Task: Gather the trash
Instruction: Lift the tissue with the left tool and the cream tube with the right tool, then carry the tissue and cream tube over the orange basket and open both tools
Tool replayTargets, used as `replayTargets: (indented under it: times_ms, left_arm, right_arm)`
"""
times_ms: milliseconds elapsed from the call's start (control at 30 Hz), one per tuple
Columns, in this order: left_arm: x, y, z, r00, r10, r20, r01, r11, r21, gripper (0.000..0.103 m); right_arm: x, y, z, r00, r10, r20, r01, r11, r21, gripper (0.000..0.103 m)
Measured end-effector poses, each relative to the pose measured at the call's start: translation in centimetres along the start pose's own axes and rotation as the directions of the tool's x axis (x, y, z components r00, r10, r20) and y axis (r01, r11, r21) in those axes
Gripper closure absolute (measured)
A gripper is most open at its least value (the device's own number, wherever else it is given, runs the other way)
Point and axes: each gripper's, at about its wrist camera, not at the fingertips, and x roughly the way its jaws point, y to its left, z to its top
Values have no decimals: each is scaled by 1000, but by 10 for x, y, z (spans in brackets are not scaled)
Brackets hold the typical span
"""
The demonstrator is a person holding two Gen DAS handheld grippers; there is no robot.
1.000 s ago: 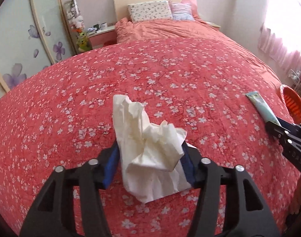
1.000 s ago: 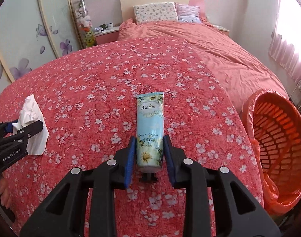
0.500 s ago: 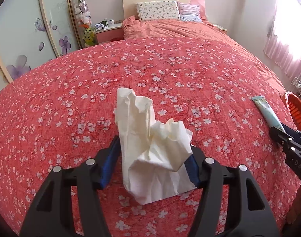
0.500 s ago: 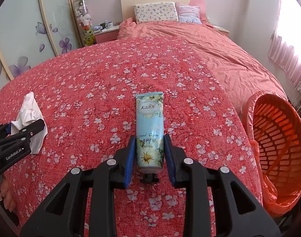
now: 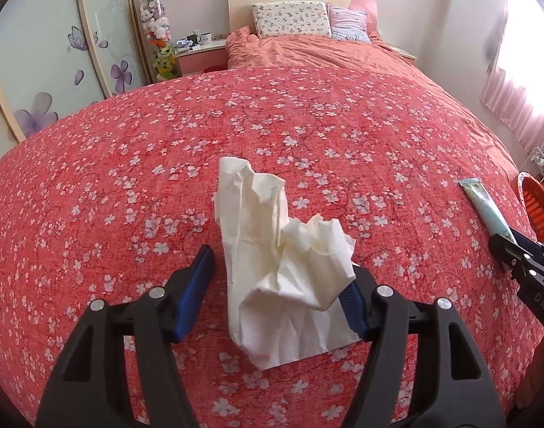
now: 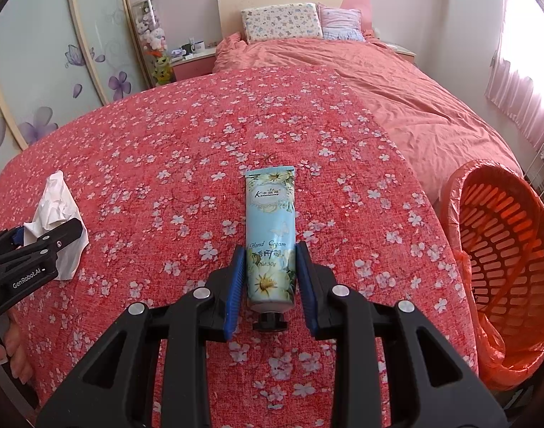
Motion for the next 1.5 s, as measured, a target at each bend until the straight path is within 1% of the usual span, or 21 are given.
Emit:
replayTargets:
  times_ms: [33,67,100,133,200,233,333,433,600,733,900,1033,1100,1233,1333,1367,1500]
  left_arm:
    - [0,0,0,1000,2,0,-2,1000,1,38]
    - [-1,0,0,1000,-1,2,1,1000,3,40]
    - [-2,-1,1,1000,-7,6,7,1000,4,50]
    - [-4,-1,0,1000,-19,13,18,1000,7,57]
    - [-8,-2,-2,1000,-5,17,5,1000,21,67]
    - [-11,0,-3,1000,-21,17,20,1000,20,68]
    - [-16,1,-4,999,-31,23,31,999,9,70]
    - [-24,-3,-5,999,-8,45,6,999,34,70]
    - [-49,-19,-5,996,23,88,-30,996,83,70]
    - [-72,-36,-9,991,37,131,-55,989,136,70]
    - [-98,-62,-8,986,12,168,-41,984,174,70]
    - [-115,-82,-3,982,-27,186,-10,981,191,70]
    - [-123,-96,-1,979,-58,193,19,980,199,70]
    - [-138,-124,3,968,-136,209,90,973,214,70]
    - [-146,-150,7,953,-221,207,173,959,224,70]
    - [-149,-160,7,945,-254,205,206,951,229,70]
    - [-154,-206,10,915,-353,195,297,917,267,70]
  right_arm:
    - [0,0,0,1000,0,0,0,1000,0,73]
    - [0,-1,0,1000,0,0,0,1000,-1,73]
    - [0,-1,0,1000,1,1,-1,1000,0,74]
    - [0,-1,0,1000,1,1,-1,1000,-3,74]
    - [-1,-1,-1,1000,12,2,-12,1000,-15,75]
    - [-3,-3,-3,1000,23,2,-23,1000,-11,75]
    - [-13,-8,-9,998,57,22,-57,998,10,75]
    - [-27,-8,-14,996,64,56,-64,998,-1,75]
    - [-56,-8,-17,992,50,117,-49,999,-5,75]
    - [-77,-19,-16,988,37,152,-39,999,12,75]
    - [-100,-33,-19,981,-4,195,-1,1000,23,75]
    - [-120,-53,-23,974,-28,226,14,998,60,75]
    - [-128,-61,-25,970,-41,241,23,997,77,75]
    - [-144,-87,-31,959,-77,271,44,991,126,75]
    - [-151,-113,-36,953,-111,283,60,981,183,75]
    - [-152,-120,-37,952,-118,283,63,978,197,75]
    - [-156,-153,-42,948,-142,285,68,965,253,75]
